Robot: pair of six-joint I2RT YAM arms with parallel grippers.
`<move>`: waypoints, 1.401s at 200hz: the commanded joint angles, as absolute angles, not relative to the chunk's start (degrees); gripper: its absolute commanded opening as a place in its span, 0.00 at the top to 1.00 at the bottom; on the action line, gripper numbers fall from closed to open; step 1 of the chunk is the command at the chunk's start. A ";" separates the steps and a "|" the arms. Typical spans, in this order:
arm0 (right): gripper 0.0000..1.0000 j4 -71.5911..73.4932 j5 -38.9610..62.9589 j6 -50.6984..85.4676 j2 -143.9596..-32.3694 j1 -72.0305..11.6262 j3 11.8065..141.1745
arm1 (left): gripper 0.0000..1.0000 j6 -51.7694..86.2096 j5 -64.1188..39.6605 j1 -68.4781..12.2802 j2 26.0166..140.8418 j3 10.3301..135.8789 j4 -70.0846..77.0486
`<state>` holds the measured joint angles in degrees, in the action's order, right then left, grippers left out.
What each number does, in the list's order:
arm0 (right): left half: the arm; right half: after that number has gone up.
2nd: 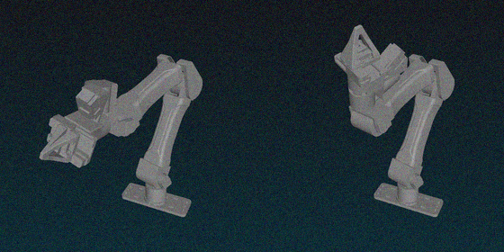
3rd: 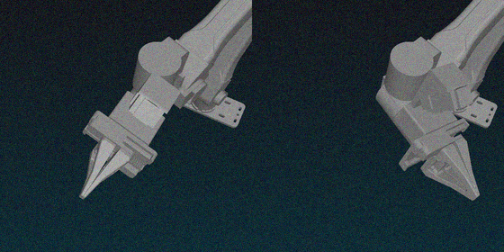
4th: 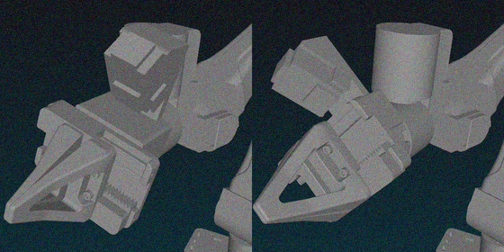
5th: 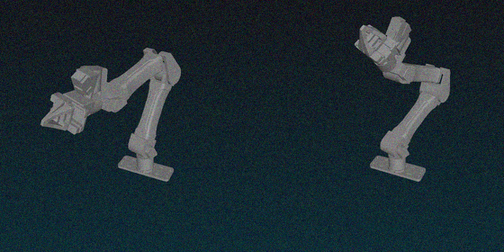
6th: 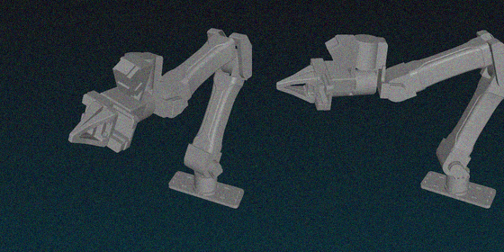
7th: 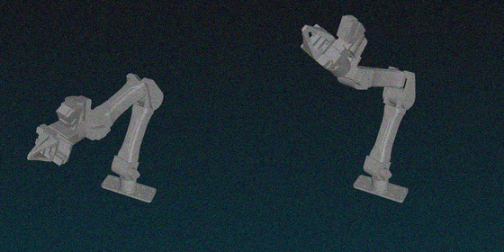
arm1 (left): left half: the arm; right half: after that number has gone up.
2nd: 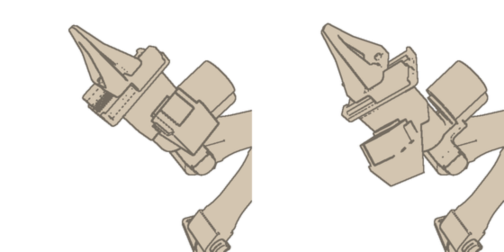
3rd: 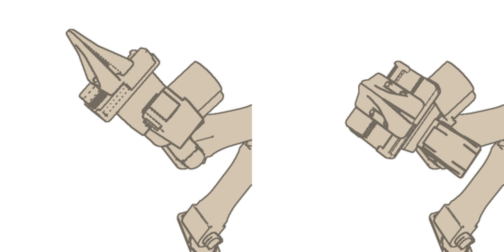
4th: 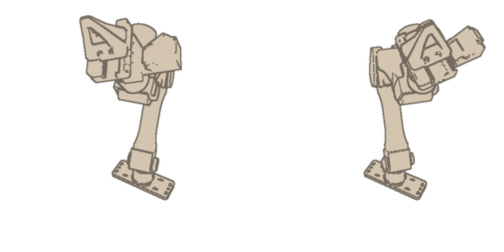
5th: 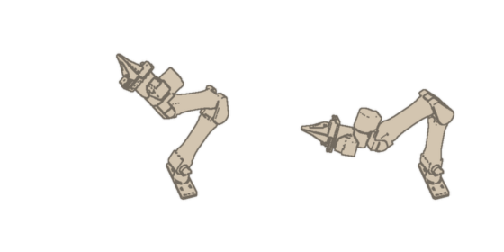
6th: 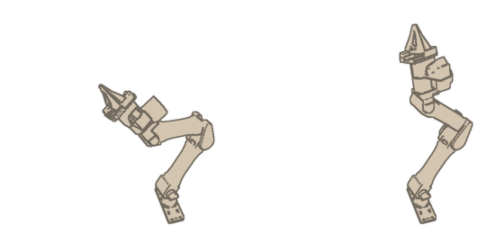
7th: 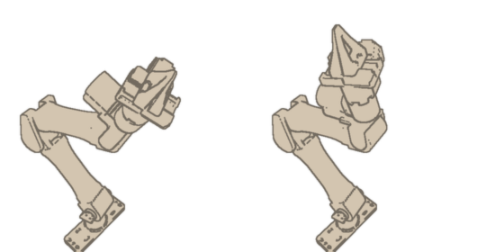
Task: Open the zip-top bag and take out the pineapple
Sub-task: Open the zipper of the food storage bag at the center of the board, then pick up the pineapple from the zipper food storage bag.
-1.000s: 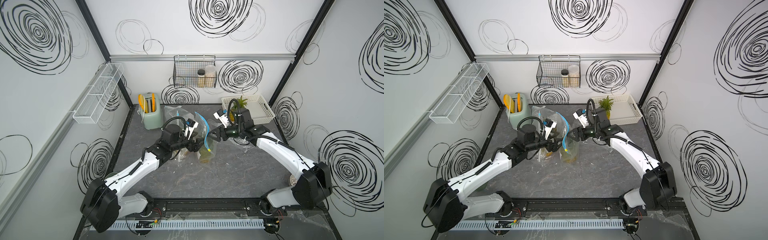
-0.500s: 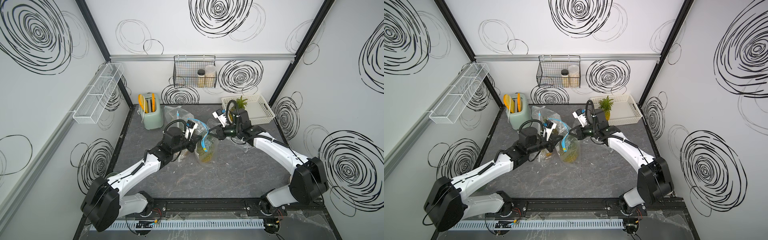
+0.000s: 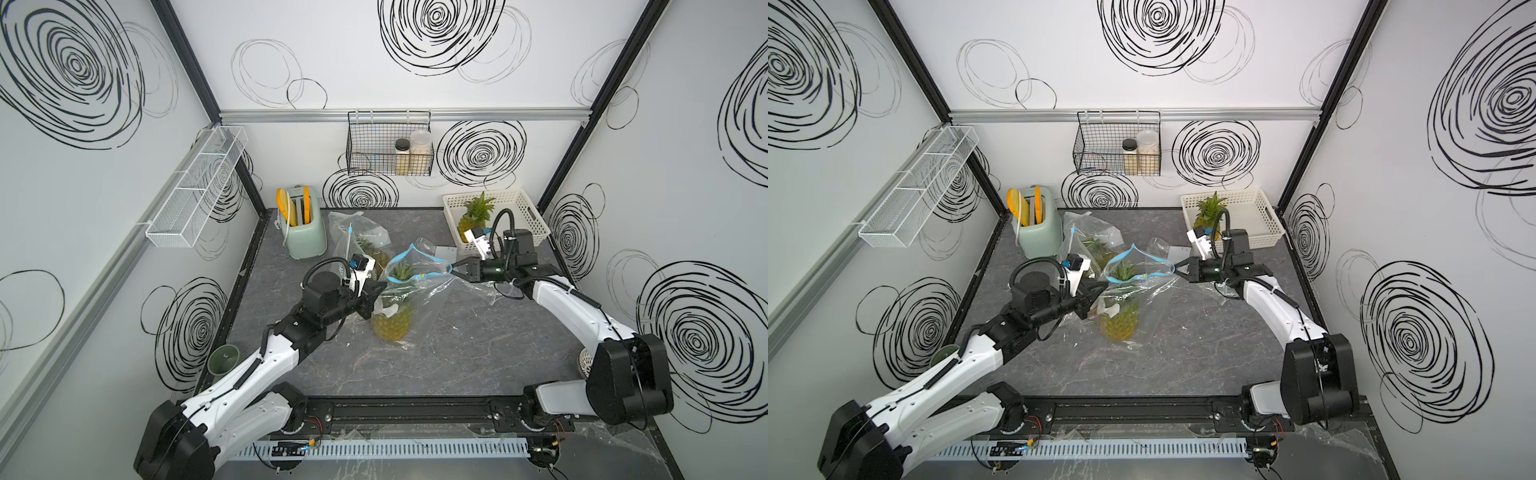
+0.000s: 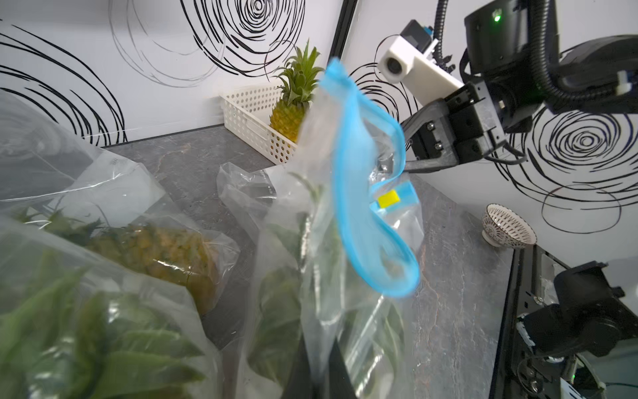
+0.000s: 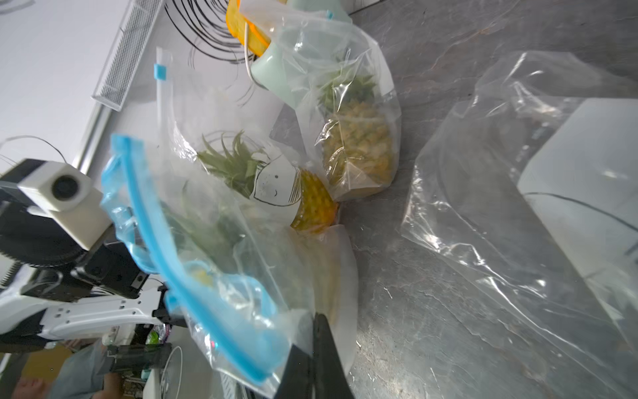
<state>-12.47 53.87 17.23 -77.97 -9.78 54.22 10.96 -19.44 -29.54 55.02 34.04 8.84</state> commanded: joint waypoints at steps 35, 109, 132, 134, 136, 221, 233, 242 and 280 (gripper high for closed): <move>1.00 -16.42 54.42 12.75 -74.48 -8.07 55.94 | 1.00 14.18 -17.31 -28.30 52.24 30.29 11.76; 0.68 -27.49 45.95 8.03 -69.11 -19.83 64.35 | 1.00 17.77 -21.09 -29.12 48.66 24.72 19.73; 0.61 -34.31 37.47 7.05 -69.51 -26.13 71.85 | 1.00 18.10 -23.31 -29.53 47.75 23.42 21.28; 0.61 -34.68 36.70 7.06 -69.54 -26.84 72.54 | 1.00 18.17 -23.43 -29.53 47.66 23.32 21.34; 0.61 -35.08 36.14 7.10 -69.68 -27.41 73.05 | 1.00 18.19 -23.52 -29.60 47.62 23.23 21.37; 0.48 -38.72 22.33 9.37 -81.59 -45.66 83.51 | 1.00 19.90 -22.70 -31.40 45.16 20.34 22.66; 0.44 -38.73 20.29 9.84 -83.05 -45.79 83.07 | 1.00 20.08 -22.51 -31.53 44.68 19.81 23.00; 0.43 -39.06 18.41 10.10 -84.10 -45.88 83.12 | 1.00 20.35 -22.33 -31.64 44.31 19.39 23.33; 0.39 -39.11 17.05 11.44 -86.51 -46.31 83.37 | 1.00 20.96 -21.89 -31.99 43.86 17.93 25.21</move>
